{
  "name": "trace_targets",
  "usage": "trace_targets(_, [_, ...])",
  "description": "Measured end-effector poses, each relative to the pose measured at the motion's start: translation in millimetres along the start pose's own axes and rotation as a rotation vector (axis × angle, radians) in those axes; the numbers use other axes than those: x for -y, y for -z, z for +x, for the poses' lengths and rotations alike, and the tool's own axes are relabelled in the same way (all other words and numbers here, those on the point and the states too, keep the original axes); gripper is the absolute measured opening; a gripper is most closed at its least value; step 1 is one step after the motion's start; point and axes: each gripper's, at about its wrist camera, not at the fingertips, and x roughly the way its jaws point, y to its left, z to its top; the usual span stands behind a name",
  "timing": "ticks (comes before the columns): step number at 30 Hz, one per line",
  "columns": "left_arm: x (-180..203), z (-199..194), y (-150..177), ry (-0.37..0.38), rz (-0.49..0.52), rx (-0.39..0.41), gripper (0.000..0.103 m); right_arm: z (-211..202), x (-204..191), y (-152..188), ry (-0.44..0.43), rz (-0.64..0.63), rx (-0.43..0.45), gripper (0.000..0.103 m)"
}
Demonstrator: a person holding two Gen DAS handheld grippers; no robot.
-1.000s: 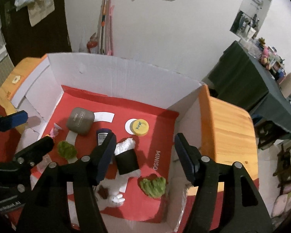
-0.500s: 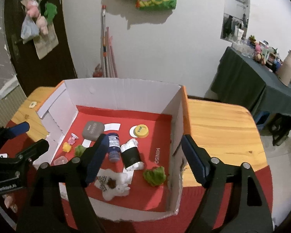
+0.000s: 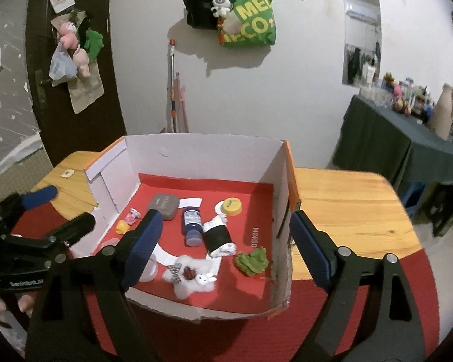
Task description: Organize objects
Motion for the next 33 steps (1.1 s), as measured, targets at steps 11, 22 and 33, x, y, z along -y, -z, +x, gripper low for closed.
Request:
trace_targets(11, [-1.0,14.1,20.0,-0.011,-0.029,0.055,0.103,24.1,5.2,32.3,0.069,0.025,0.034,0.094])
trace_targets(22, [7.7,28.2,33.8,-0.008,-0.010,0.024,0.103,38.6,5.0,47.4,0.073,0.004,0.008,0.094])
trace_targets(33, [3.7,35.0,35.7,-0.024,-0.039,-0.017,0.103,48.4,8.9,49.8,0.059,0.024,-0.039,0.094])
